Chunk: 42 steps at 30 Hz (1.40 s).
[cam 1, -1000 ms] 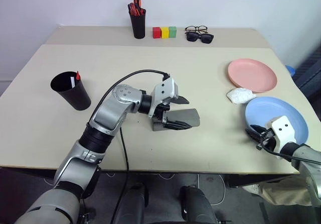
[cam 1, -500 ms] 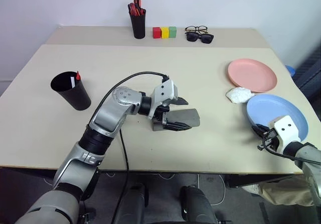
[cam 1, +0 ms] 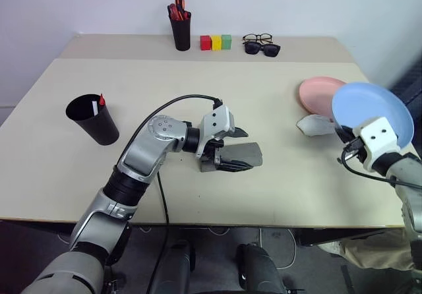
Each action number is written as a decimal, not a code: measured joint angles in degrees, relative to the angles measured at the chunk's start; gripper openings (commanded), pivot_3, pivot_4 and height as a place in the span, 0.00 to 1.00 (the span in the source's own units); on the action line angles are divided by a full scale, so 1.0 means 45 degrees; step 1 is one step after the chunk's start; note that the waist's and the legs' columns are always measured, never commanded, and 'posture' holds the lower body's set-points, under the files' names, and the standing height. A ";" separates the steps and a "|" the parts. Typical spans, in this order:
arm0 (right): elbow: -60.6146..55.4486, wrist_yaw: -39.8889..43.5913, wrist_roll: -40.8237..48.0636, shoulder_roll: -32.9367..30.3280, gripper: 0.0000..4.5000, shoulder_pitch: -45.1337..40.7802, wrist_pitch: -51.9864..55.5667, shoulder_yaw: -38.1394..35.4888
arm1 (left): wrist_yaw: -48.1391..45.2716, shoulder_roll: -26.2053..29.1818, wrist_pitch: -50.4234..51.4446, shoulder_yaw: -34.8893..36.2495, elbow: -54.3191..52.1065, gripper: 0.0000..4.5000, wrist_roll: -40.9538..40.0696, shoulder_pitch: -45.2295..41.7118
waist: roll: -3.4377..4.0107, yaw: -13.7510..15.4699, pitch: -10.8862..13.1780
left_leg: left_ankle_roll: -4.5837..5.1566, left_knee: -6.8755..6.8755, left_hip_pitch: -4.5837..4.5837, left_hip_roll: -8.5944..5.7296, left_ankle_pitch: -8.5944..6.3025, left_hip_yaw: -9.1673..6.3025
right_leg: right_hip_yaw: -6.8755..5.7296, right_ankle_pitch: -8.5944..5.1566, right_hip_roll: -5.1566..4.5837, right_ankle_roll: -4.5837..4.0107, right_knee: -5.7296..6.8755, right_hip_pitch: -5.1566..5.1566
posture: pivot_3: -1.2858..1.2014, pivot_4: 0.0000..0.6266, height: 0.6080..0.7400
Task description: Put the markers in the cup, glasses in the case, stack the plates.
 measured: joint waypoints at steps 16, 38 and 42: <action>1.1470 0.0605 -0.2404 0.0823 0.01 -0.8464 -0.5195 0.3652 | 0.1702 0.0400 0.1744 0.0172 -0.2341 1.00 -0.0520 0.1059 | 0.0018 -0.0369 0.0014 | -0.0001 -0.0024 0.0010 -0.0001 0.0004 0.0003 | 0.0005 0.0005 0.0007 0.0005 0.0007 -0.0005 | 0.52 0.24 1.00; 1.7044 -0.1435 -0.4177 0.1824 0.76 -1.1883 -0.6386 0.4379 | 0.3705 0.1669 0.3939 0.1335 -0.4954 1.00 -0.1928 0.2096 | 0.0035 -0.0462 0.0024 | -0.0009 -0.0027 0.0017 -0.0006 0.0009 0.0004 | 0.0017 0.0005 0.0011 0.0003 0.0016 -0.0006 | 0.52 0.24 1.00; 1.7151 -0.1743 -0.4268 0.1832 1.00 -1.1884 -0.6358 0.4348 | 0.3826 0.1807 0.3940 0.1384 -0.4957 1.00 -0.1955 0.2180 | 0.0035 -0.0543 0.0024 | -0.0010 -0.0025 0.0016 -0.0007 0.0009 0.0004 | 0.0020 0.0006 0.0011 0.0004 0.0016 -0.0004 | 0.52 0.24 1.00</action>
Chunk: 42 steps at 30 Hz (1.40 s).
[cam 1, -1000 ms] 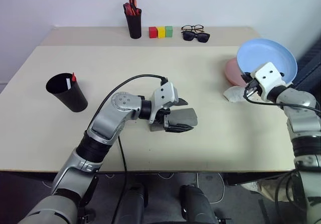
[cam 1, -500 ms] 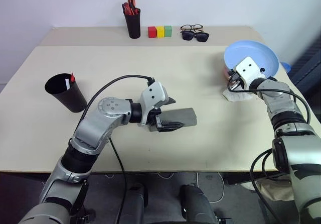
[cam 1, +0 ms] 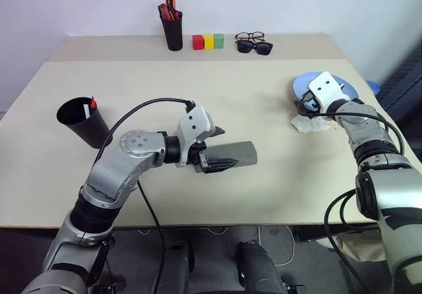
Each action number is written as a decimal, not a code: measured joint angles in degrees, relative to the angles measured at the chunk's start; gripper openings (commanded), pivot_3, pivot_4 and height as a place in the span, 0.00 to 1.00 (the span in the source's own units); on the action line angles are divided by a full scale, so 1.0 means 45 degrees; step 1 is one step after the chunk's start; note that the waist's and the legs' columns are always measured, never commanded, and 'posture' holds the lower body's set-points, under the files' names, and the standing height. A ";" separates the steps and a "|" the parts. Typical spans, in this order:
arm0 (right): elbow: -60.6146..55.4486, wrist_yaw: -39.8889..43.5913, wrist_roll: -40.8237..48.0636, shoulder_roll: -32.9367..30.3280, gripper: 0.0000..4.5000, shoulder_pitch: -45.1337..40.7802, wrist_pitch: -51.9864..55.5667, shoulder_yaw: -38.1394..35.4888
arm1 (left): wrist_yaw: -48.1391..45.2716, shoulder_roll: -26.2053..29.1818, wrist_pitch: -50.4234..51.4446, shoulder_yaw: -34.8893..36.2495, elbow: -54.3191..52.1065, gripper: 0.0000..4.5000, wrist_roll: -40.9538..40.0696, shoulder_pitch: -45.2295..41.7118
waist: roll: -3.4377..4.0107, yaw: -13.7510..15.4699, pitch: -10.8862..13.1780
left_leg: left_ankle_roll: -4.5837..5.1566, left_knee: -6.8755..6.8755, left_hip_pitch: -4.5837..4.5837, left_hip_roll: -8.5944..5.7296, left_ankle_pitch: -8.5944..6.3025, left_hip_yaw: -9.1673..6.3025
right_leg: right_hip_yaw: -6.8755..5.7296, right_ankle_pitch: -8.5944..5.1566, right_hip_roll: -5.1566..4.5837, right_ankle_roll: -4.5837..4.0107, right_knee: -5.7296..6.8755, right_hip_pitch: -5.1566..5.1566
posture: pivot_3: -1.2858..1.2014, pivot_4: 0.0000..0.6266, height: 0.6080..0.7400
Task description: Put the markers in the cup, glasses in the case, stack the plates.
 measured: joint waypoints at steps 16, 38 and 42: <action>-0.1881 0.4553 0.2489 -0.0183 1.00 0.2738 0.0745 -0.1559 | -0.0072 -0.0305 -0.0155 -0.0180 0.0460 1.00 -0.0237 -0.0121 | -0.0001 -0.0084 0.0000 | 0.0000 0.0007 0.0011 -0.0001 0.0000 -0.0001 | 0.0003 0.0019 0.0002 0.0036 0.0002 0.0019 | 0.52 0.24 1.00; -0.1537 0.2937 0.2643 0.0510 0.03 0.3298 0.1244 -0.1746 | 0.0503 0.0185 -0.0028 0.0038 0.0106 1.00 -0.0335 0.0206 | -0.0008 -0.0071 -0.0006 | 0.0000 0.0006 0.0160 -0.0001 -0.0002 0.0000 | 0.0013 -0.0005 0.0001 -0.0004 -0.0017 0.0170 | 0.52 0.24 1.00; -0.1570 0.2926 0.2658 0.0505 0.01 0.3292 0.1240 -0.1750 | 0.0614 0.0184 -0.0029 0.0038 0.0105 1.00 -0.0442 0.0207 | -0.0008 -0.0089 -0.0005 | 0.0000 -0.0006 0.0160 -0.0001 -0.0002 -0.0001 | 0.0013 -0.0005 0.0001 -0.0003 -0.0017 0.0163 | 0.52 0.24 1.00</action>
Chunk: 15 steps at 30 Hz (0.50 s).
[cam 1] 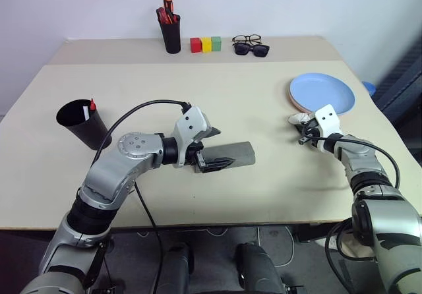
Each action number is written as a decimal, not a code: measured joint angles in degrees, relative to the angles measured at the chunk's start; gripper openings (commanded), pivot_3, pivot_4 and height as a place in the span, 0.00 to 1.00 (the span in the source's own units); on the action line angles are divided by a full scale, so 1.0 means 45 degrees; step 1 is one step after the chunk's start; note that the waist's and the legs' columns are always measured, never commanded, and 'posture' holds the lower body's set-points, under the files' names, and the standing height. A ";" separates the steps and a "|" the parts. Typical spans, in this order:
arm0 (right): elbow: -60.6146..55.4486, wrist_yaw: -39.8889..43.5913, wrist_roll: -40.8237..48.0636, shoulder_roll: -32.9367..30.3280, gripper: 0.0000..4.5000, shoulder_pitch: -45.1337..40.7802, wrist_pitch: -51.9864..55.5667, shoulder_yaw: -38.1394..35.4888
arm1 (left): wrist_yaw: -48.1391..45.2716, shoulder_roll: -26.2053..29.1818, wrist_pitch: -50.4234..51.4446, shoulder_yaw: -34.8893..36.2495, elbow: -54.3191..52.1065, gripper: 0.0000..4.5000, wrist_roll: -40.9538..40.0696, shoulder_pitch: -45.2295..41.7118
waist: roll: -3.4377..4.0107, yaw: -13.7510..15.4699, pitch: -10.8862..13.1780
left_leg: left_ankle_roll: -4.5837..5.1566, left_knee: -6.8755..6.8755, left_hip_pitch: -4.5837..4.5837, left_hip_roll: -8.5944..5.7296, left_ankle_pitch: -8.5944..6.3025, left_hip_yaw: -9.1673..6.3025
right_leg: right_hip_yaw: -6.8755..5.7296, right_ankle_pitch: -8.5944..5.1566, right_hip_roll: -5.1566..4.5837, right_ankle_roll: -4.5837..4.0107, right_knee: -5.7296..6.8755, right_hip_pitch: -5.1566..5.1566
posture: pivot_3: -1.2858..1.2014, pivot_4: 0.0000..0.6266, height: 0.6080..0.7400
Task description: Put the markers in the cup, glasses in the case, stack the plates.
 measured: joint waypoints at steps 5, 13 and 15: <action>-0.0327 0.0306 0.0428 -0.0032 0.01 -0.0073 -0.0009 -0.0302 | 0.0230 -0.0058 0.0002 0.0021 -0.0062 1.00 -0.0076 0.0098 | 0.0005 -0.0014 0.0004 | 0.0000 -0.0008 -0.0002 0.0000 0.0000 0.0002 | 0.0001 0.0000 0.0000 0.0002 0.0000 -0.0007 | 0.52 0.24 1.00; -0.0233 -0.0866 0.0215 -0.0749 0.01 -0.2857 -0.0911 -0.0485 | 0.0808 -0.0318 0.0182 0.0099 -0.0470 1.00 -0.0331 0.0611 | 0.0025 -0.0030 0.0017 | 0.0000 -0.0042 -0.0003 0.0004 0.0000 0.0005 | 0.0003 -0.0003 0.0001 0.0001 -0.0002 -0.0032 | 0.52 0.24 1.00; 0.0076 -0.1359 -0.0010 -0.0760 0.01 -0.3353 -0.1062 -0.0420 | 0.0927 -0.0324 0.0192 0.0114 -0.0562 1.00 -0.0345 0.0723 | 0.0023 -0.0014 0.0018 | 0.0000 -0.0052 -0.0003 0.0003 0.0000 0.0005 | 0.0004 -0.0004 0.0001 0.0000 -0.0011 -0.0031 | 0.52 0.24 1.00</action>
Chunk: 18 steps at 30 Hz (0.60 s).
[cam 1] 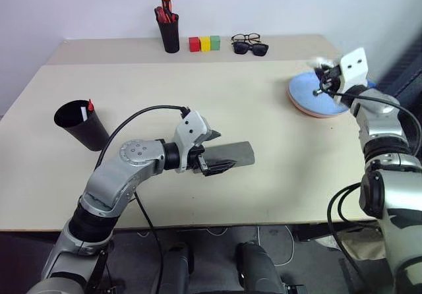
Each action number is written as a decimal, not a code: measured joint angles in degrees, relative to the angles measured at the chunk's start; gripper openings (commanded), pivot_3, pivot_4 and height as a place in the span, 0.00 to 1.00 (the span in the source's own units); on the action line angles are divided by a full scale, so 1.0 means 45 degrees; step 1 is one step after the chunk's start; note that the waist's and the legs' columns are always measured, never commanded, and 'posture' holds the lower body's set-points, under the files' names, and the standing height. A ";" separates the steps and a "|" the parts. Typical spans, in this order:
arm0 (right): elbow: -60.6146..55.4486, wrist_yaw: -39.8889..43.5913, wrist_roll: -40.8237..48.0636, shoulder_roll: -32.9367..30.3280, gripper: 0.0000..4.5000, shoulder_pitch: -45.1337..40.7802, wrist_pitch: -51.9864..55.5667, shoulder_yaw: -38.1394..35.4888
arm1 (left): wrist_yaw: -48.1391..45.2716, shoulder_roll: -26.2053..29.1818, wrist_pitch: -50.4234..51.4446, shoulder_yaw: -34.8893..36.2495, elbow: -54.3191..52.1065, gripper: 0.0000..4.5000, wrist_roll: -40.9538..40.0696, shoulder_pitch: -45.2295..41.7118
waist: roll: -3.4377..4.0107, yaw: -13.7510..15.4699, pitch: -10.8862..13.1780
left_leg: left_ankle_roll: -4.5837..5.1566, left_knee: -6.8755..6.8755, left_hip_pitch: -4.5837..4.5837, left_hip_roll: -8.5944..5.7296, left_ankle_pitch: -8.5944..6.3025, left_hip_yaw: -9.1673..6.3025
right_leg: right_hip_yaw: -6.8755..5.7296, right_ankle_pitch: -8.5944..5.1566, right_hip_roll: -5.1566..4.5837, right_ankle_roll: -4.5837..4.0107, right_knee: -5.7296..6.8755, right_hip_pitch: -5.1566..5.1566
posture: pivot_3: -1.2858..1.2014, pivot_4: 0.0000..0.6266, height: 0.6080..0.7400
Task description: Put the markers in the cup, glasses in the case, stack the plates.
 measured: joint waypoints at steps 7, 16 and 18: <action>0.1659 -0.1847 -0.1179 0.0047 0.43 -0.0592 0.0451 0.0537 | 0.0375 0.0070 0.0107 0.0299 -0.0442 1.00 -0.0139 0.0448 | 0.0000 -0.0004 0.0002 | 0.0000 -0.0006 -0.0023 -0.0003 0.0001 0.0002 | 0.0002 0.0000 -0.0003 -0.0003 -0.0003 -0.0025 | 0.52 0.24 1.00; 0.1725 -0.1880 -0.1443 0.0032 0.64 -0.1075 0.0014 0.0431 | 0.0781 0.0030 -0.0027 0.0477 -0.0497 1.00 -0.0204 0.0478 | 0.0003 -0.0017 0.0003 | 0.0000 -0.0012 -0.0026 -0.0003 0.0001 0.0008 | 0.0007 0.0001 -0.0001 0.0000 0.0002 -0.0035 | 0.52 0.24 1.00; 0.1543 -0.0969 -0.1021 0.0018 0.64 -0.0941 -0.0414 0.0152 | 0.0950 -0.0210 -0.0530 0.0497 -0.0402 1.00 -0.0044 0.0651 | 0.0003 0.0006 0.0003 | 0.0000 -0.0012 -0.0027 -0.0004 0.0001 0.0008 | 0.0006 0.0001 -0.0001 0.0001 -0.0005 -0.0029 | 0.52 0.24 1.00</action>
